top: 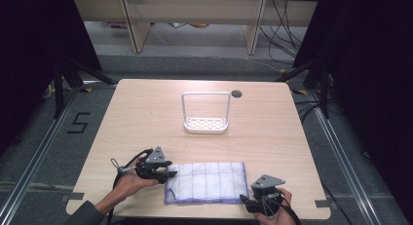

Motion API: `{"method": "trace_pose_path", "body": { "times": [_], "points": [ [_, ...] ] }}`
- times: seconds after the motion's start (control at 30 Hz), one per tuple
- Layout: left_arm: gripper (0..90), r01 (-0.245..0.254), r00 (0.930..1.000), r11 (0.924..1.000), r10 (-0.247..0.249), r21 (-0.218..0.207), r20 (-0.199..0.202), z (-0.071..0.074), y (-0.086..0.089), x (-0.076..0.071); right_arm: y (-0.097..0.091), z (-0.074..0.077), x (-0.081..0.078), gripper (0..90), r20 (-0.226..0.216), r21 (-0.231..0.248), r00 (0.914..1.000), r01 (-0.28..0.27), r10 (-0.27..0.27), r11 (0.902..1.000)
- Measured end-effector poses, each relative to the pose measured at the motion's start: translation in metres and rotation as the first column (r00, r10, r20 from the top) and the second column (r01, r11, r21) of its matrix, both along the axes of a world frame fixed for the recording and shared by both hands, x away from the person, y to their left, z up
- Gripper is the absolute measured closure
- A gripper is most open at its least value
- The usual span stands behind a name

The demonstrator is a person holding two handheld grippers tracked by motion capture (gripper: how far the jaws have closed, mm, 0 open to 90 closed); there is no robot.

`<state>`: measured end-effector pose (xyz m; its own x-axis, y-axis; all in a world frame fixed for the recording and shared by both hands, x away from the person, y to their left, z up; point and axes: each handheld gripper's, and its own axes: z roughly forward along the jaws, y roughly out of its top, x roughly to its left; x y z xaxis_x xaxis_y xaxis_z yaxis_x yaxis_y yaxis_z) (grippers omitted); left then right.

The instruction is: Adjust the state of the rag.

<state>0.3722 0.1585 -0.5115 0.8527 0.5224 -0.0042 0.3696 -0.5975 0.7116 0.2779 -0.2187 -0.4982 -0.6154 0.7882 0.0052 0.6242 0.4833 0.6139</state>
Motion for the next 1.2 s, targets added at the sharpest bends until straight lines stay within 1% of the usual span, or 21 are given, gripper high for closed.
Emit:
{"method": "trace_pose_path", "body": {
  "times": [0.13,0.2,0.23,0.3,0.43,0.47,0.53,0.57,0.63,0.67,0.7,0.73,0.77,0.8,0.83,0.87,0.9,1.0,1.1,1.13,1.2],
  "points": [
    [69.0,0.038,0.9992,0.9992,-0.039,-0.009,-0.006,0.001,0.001,0.000,0.003,0.000,-0.003,47.7,-0.016,-0.005,0.9998,0.009,-0.009,0.9999],
    [73.0,0.012,0.9996,0.9989,-0.013,-0.044,-0.025,-0.001,0.001,-0.001,0.004,-0.001,-0.003,48.6,-0.017,-0.005,0.9998,0.011,-0.011,0.9999],
    [74.4,0.024,0.9996,0.9995,-0.024,-0.021,-0.014,0.000,0.003,0.000,0.003,-0.001,-0.003,49.7,-0.018,0.000,0.9997,0.014,-0.014,0.9999],
    [77.1,0.012,0.9996,0.9988,-0.014,-0.048,-0.027,-0.001,0.003,-0.001,0.003,-0.002,-0.004,51.8,-0.013,0.005,0.9998,0.011,-0.011,0.9999],
    [79.4,0.001,0.9995,0.9985,-0.003,-0.055,-0.031,-0.001,0.003,-0.002,0.004,-0.002,-0.006,60.6,-0.025,0.026,0.9997,0.005,-0.004,0.9997],
    [79.7,0.015,0.9996,0.9992,-0.016,-0.037,-0.022,0.000,0.004,-0.002,0.003,-0.002,-0.005,62.1,-0.024,0.027,0.9997,-0.004,0.005,0.9996],
    [80.0,0.008,0.9998,0.9994,-0.009,-0.034,-0.017,0.000,0.003,-0.003,0.001,-0.002,-0.005,66.2,-0.027,0.047,0.9996,0.007,-0.006,0.9989],
    [80.2,0.023,0.9997,0.9993,-0.023,-0.029,-0.013,0.001,0.003,-0.004,0.001,-0.003,-0.004,69.1,-0.019,0.045,0.9998,0.005,-0.004,0.9990],
    [80.4,0.022,0.9997,0.9993,-0.022,-0.031,-0.014,0.001,0.004,-0.005,0.002,-0.003,-0.006,78.2,-0.039,0.069,0.9993,0.006,-0.003,0.9976],
    [80.5,0.024,0.9996,0.9994,-0.025,-0.026,-0.013,0.002,0.004,-0.005,0.002,-0.003,-0.006,81.6,-0.022,0.065,0.9995,-0.019,0.021,0.9977],
    [80.6,0.014,0.9996,0.9991,-0.015,-0.040,-0.025,0.002,0.004,-0.007,0.003,-0.002,-0.006,83.3,-0.031,0.055,0.9991,-0.028,0.029,0.9981],
    [80.8,0.021,0.9997,0.9993,-0.021,-0.031,-0.011,0.003,0.004,-0.008,0.004,-0.002,-0.005,84.5,-0.016,0.052,0.9991,-0.038,0.039,0.9979],
    [80.9,0.012,0.9998,0.9982,-0.013,-0.059,-0.015,0.002,0.004,-0.010,0.004,-0.001,-0.004,84.9,-0.025,0.042,0.9990,-0.037,0.039,0.9984],
    [81.0,0.020,0.9997,0.9991,-0.021,-0.038,-0.015,0.004,0.005,-0.011,0.004,-0.002,-0.002,85.2,-0.008,0.046,0.9987,-0.051,0.051,0.9977],
    [81.1,0.021,0.9997,0.9985,-0.022,-0.051,-0.010,0.005,0.006,-0.014,0.004,-0.002,0.001,85.4,0.002,0.046,0.9987,-0.052,0.052,0.9976],
    [81.2,0.022,0.9996,0.9984,-0.023,-0.052,-0.016,0.005,0.006,-0.016,0.004,0.000,0.003,85.6,-0.021,0.047,0.9987,-0.045,0.046,0.9979],
    [81.3,0.014,0.9997,0.9973,-0.015,-0.072,-0.017,0.006,0.006,-0.020,0.003,0.000,0.007,85.6,0.008,0.035,0.9981,-0.061,0.061,0.9975],
    [81.4,0.036,0.9993,0.9966,-0.037,-0.074,-0.010,0.009,0.009,-0.032,0.002,0.006,0.019,85.6,0.012,0.024,0.9974,-0.071,0.071,0.9972],
    [81.4,0.037,0.9989,0.9947,-0.040,-0.095,-0.024,0.008,0.011,-0.046,0.003,0.009,0.039,85.6,0.014,0.028,0.9964,-0.084,0.084,0.9961],
    [81.4,0.045,0.9985,0.9955,-0.048,-0.084,-0.026,0.008,0.013,-0.050,0.004,0.010,0.047,85.7,0.007,0.028,0.9958,-0.092,0.092,0.9954],
    [81.4,0.045,0.9981,0.9926,-0.050,-0.113,-0.036,0.006,0.013,-0.059,0.008,0.011,0.064,85.6,0.038,0.019,0.9932,-0.111,0.110,0.9936]
  ]
}}
